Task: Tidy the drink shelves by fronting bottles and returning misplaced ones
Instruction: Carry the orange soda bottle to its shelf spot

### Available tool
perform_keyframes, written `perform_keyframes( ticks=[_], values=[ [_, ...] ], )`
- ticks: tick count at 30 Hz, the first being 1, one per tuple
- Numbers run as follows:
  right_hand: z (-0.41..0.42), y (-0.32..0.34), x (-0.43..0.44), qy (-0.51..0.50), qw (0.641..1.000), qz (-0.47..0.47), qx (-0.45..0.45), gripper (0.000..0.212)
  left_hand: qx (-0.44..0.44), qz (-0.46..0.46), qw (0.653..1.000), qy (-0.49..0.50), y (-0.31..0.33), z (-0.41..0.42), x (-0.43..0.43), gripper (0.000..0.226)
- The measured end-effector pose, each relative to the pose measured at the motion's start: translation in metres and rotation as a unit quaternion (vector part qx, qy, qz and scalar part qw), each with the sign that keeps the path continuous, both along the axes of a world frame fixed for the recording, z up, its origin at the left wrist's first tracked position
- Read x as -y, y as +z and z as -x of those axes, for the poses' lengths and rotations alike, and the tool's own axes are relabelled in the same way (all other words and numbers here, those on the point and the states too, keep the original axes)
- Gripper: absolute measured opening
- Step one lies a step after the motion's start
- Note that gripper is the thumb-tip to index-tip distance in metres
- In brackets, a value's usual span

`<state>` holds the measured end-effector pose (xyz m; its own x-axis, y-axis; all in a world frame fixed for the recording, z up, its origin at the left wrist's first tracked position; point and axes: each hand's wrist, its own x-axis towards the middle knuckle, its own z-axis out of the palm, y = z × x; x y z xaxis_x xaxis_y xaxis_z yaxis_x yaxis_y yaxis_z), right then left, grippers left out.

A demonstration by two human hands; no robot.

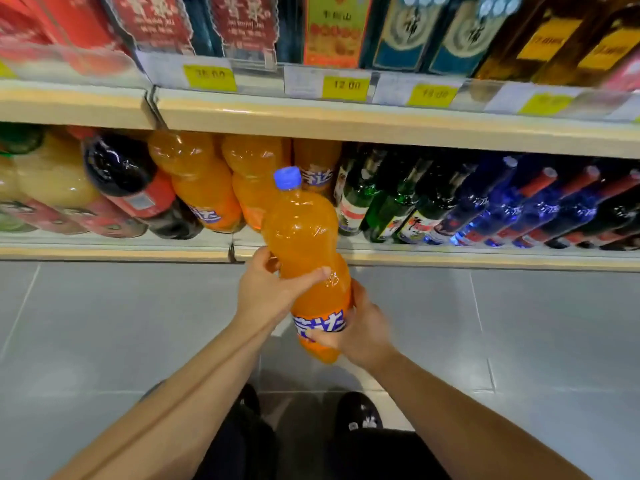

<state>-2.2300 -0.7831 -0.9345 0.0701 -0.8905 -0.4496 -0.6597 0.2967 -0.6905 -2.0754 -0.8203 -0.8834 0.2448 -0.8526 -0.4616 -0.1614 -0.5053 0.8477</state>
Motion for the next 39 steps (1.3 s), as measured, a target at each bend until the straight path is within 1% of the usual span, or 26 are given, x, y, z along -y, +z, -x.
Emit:
perform_keyframes(
  ticks=[2,3,6,7,9,11,13,17,20,25,30,33,39],
  values=[
    [0.004,-0.028,0.009,-0.007,1.0,-0.002,-0.001,0.106,0.004,-0.004,1.0,-0.005,-0.028,0.004,0.011,0.075],
    [0.006,-0.038,0.015,-0.013,1.0,-0.001,-0.001,0.105,0.01,-0.006,1.0,-0.011,-0.036,0.007,0.019,0.078],
    [0.007,-0.056,0.038,-0.032,0.999,0.018,0.006,0.101,0.028,0.005,0.999,-0.019,-0.048,0.01,0.047,0.1],
    [0.004,-0.059,0.044,-0.04,0.999,0.03,0.018,0.099,0.026,0.012,0.999,-0.015,-0.049,0.01,0.054,0.101],
    [-0.003,-0.063,0.059,-0.059,0.994,0.073,0.048,0.094,0.023,0.025,0.999,-0.005,-0.048,0.009,0.07,0.096],
    [-0.007,-0.064,0.072,-0.07,0.99,0.108,0.051,0.09,0.04,0.042,0.998,-0.019,-0.047,0.009,0.082,0.091],
    [-0.009,-0.065,0.083,-0.071,0.988,0.128,0.05,0.091,0.059,0.061,0.996,-0.038,-0.05,0.008,0.089,0.092],
    [-0.009,-0.071,0.101,-0.081,0.983,0.156,0.043,0.096,0.162,0.084,0.98,-0.08,-0.056,0.012,0.1,0.103],
    [-0.009,-0.074,0.113,-0.1,0.979,0.172,0.032,0.101,0.192,0.118,0.969,-0.097,-0.056,0.014,0.11,0.103],
    [-0.013,-0.074,0.135,-0.122,0.973,0.193,0.023,0.097,0.201,0.173,0.961,-0.077,-0.057,0.014,0.123,0.1],
    [-0.024,-0.085,0.148,-0.135,0.966,0.218,0.017,0.1,0.216,0.182,0.956,-0.081,-0.06,0.003,0.131,0.103],
    [-0.037,-0.094,0.154,-0.144,0.963,0.227,0.01,0.099,0.232,0.171,0.953,-0.091,-0.062,-0.005,0.134,0.102],
    [-0.047,-0.103,0.162,-0.149,0.957,0.247,0.039,0.103,0.235,0.182,0.953,-0.067,-0.065,-0.011,0.135,0.095]
  ],
)
